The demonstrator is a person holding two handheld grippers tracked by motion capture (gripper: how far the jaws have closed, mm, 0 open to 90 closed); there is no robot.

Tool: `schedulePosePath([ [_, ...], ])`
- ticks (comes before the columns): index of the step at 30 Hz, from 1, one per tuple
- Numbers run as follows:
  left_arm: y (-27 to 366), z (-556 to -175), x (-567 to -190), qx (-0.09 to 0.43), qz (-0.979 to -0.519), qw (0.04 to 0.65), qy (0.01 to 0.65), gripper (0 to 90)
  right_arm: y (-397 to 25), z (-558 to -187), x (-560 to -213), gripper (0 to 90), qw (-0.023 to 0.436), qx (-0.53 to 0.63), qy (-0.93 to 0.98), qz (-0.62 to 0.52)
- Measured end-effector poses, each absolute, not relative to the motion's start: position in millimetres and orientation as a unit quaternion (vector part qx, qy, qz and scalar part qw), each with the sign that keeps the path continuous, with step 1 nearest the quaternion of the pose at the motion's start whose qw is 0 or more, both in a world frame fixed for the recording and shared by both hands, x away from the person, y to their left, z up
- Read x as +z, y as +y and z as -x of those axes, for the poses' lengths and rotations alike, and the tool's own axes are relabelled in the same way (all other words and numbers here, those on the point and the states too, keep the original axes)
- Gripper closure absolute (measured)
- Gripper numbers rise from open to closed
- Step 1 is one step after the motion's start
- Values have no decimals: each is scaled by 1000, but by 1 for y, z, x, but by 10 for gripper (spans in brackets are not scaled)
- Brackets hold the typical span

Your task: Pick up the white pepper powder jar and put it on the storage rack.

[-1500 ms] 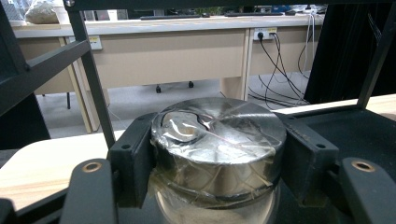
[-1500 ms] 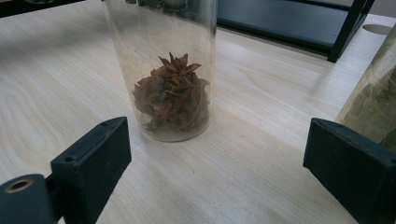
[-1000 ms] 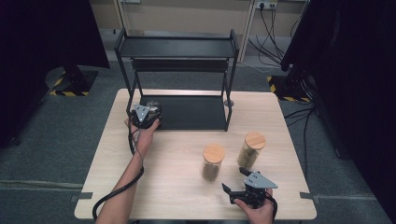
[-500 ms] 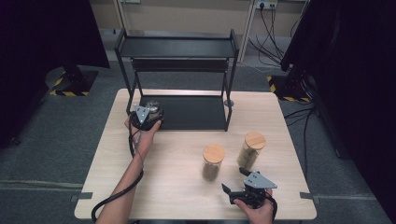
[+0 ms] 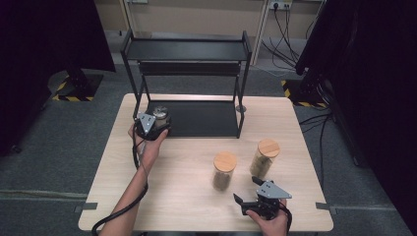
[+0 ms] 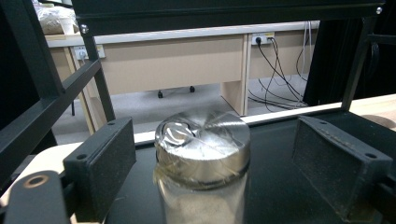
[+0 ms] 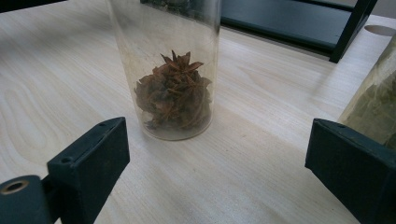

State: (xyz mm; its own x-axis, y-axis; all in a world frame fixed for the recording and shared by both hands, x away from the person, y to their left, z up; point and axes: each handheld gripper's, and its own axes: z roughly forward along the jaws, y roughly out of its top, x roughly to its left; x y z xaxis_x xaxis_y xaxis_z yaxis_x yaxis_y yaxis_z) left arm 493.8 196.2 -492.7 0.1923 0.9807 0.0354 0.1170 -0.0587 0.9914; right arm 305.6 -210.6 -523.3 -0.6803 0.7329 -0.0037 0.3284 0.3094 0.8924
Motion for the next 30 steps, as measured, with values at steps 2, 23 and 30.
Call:
schedulePosePath([
  [2, 196, -491, -493, 429, -587, 503, 467, 131, -211, -306, -523, 64, 211, 479, 781, -340],
  [23, 191, -467, -493, 405, -594, 521, 460, 123, -211, -305, -523, 62, 211, 480, 781, -340],
  [30, 188, -458, -494, 400, -598, 525, 454, 123, -211, -306, -523, 62, 211, 480, 780, -341],
])
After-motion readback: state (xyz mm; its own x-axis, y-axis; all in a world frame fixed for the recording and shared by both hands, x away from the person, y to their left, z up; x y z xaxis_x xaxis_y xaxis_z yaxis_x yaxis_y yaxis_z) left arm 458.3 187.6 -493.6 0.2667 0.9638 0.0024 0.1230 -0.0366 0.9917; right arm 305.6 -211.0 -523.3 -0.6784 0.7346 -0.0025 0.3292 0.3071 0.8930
